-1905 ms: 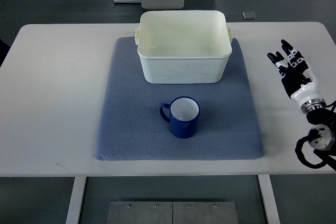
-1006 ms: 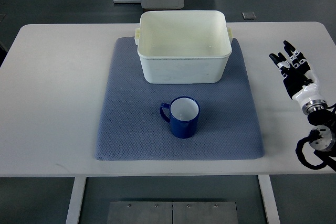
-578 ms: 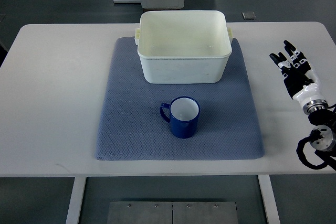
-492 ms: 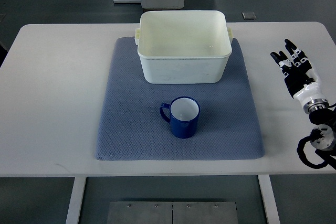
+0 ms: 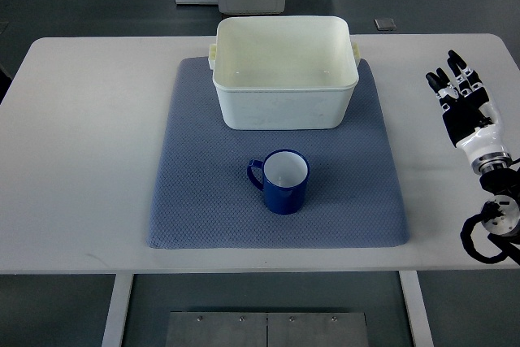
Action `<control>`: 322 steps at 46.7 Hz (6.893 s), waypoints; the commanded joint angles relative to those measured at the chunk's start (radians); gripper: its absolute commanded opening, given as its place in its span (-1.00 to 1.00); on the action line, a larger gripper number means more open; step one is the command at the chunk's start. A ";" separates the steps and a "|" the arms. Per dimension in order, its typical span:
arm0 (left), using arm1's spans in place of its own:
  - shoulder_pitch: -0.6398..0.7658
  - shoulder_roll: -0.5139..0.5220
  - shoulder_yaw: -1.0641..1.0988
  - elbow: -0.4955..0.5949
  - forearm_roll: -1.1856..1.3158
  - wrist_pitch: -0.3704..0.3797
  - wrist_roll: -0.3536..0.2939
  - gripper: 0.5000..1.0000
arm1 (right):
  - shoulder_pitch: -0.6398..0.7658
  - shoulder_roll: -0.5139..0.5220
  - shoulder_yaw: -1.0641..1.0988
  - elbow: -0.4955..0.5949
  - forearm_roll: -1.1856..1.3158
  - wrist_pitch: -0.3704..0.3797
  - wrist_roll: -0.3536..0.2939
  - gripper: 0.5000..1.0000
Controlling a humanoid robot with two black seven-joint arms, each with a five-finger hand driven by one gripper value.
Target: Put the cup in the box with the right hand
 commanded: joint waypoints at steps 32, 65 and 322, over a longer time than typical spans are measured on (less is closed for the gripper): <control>0.001 0.000 0.000 0.000 0.000 0.000 0.000 1.00 | -0.088 -0.132 -0.104 0.183 -0.085 0.005 0.000 0.55; 0.001 0.000 0.000 0.000 0.000 0.000 0.000 1.00 | -0.220 -0.271 -0.107 0.345 -0.401 -0.008 0.000 0.67; 0.001 0.000 0.000 0.000 0.000 0.000 0.000 1.00 | 0.253 -0.030 -0.655 0.379 -0.538 -0.358 -0.011 -1.00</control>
